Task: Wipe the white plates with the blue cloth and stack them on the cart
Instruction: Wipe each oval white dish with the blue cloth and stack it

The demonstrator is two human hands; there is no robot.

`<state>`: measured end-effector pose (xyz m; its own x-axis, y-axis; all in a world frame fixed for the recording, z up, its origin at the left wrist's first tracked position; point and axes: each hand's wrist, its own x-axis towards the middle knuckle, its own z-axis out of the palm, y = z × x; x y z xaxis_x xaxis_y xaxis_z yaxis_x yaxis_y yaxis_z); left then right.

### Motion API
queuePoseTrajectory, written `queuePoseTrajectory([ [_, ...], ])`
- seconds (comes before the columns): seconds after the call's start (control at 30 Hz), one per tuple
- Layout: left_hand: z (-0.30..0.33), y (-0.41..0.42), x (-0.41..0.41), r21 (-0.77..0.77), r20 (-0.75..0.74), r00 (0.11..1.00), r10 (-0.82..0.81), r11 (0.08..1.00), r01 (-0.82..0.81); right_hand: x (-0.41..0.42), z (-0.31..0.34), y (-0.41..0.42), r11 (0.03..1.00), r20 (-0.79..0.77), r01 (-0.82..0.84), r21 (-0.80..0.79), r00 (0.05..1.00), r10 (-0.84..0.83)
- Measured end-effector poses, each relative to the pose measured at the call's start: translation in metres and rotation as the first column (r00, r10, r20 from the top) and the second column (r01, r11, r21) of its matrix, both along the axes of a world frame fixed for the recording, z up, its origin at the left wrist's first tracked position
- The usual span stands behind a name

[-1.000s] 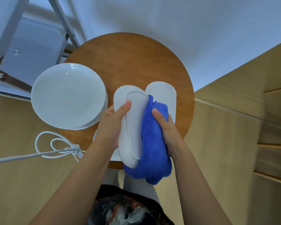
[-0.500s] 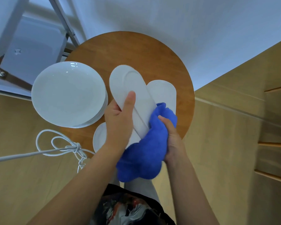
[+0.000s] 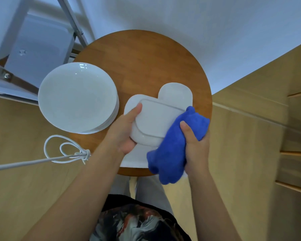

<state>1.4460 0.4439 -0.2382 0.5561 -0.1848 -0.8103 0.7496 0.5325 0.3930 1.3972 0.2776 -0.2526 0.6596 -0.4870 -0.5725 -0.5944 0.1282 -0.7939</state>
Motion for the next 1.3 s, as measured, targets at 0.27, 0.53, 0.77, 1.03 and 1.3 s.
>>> queuePoseTrajectory([
  [0.27, -0.007, -0.031, -0.027, 0.113, -0.078, 0.996, 0.034, 0.993, -0.025, 0.003, 0.007, 0.052, 0.989, 0.001, -0.064, -0.136, 0.998, 0.065],
  [0.53, 0.012, 0.003, -0.018, 0.402, 0.258, 0.950, -0.176, 0.913, 0.060, -0.019, 0.000, 0.013, 0.955, -0.135, -0.113, 0.275, 0.979, 0.155],
  [0.77, 0.037, 0.004, -0.060, 0.862, 0.022, 0.805, -0.593, 0.419, 0.285, -0.012, 0.006, -0.033, 0.981, -0.147, -0.003, 0.196, 0.989, 0.033],
  [1.03, -0.029, -0.024, -0.095, 0.937, -0.288, 0.572, -0.768, -0.104, 0.332, 0.006, 0.012, -0.023, 0.968, -0.088, -0.250, -0.010, 0.965, 0.248],
  [1.3, -0.084, -0.072, -0.099, 0.904, -0.340, 0.538, -0.771, -0.111, 0.413, 0.002, 0.020, -0.036, 0.946, -0.113, -0.308, -0.105, 0.948, 0.297],
])
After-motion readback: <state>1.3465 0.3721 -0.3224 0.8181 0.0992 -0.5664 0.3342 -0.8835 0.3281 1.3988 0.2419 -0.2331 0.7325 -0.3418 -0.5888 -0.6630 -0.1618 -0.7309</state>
